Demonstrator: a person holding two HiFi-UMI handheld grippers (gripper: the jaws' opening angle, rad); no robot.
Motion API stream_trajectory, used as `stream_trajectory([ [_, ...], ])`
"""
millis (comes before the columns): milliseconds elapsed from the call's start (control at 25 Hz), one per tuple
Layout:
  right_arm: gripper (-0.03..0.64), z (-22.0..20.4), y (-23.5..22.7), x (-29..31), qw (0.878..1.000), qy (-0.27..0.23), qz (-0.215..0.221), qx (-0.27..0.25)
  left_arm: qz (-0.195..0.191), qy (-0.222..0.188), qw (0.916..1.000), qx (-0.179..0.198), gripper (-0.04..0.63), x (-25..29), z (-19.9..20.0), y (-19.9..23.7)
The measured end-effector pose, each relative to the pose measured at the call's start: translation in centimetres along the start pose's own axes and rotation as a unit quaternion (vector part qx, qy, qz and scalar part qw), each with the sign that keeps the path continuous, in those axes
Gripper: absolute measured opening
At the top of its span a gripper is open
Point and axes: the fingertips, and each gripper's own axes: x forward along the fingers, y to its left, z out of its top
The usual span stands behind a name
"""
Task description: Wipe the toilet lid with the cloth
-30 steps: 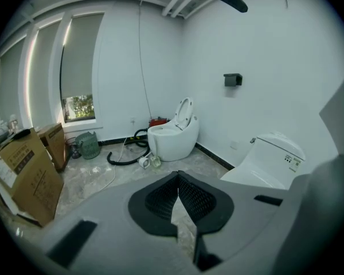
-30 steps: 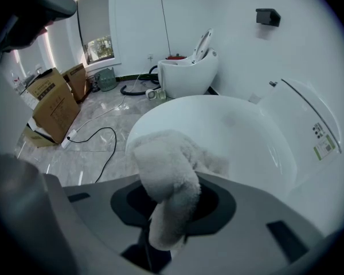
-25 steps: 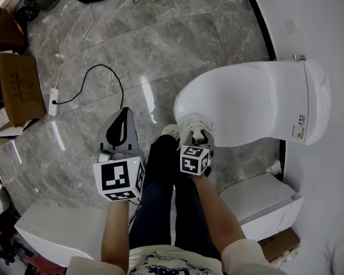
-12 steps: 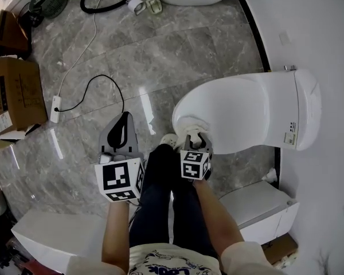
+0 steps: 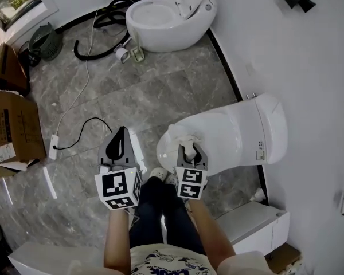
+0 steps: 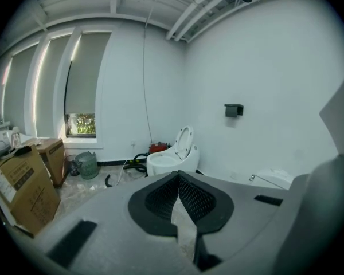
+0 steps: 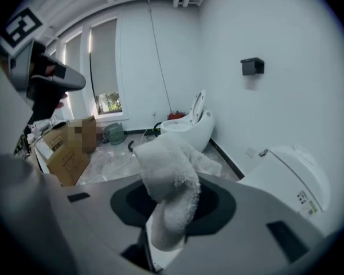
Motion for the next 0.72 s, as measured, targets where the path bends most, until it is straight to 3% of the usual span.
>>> stream_trajectory([
  [360, 0.115, 17.2, -6.1, -9.6, 0.989, -0.142, -0.035, 0.018, -0.024, -0.086, 0.996, 0.007, 0.008, -1.8, 13.8, -4.5],
  [520, 0.115, 22.9, -7.2, -14.2, 0.982, -0.185, -0.038, 0.014, -0.032, -0.121, 0.992, 0.015, 0.008, -4.1, 19.4, -5.7],
  [720, 0.115, 28.2, -9.1, -19.9, 0.964, -0.259, -0.057, 0.015, -0.039, -0.167, 0.9849, 0.024, 0.008, -6.8, 24.4, -7.1],
])
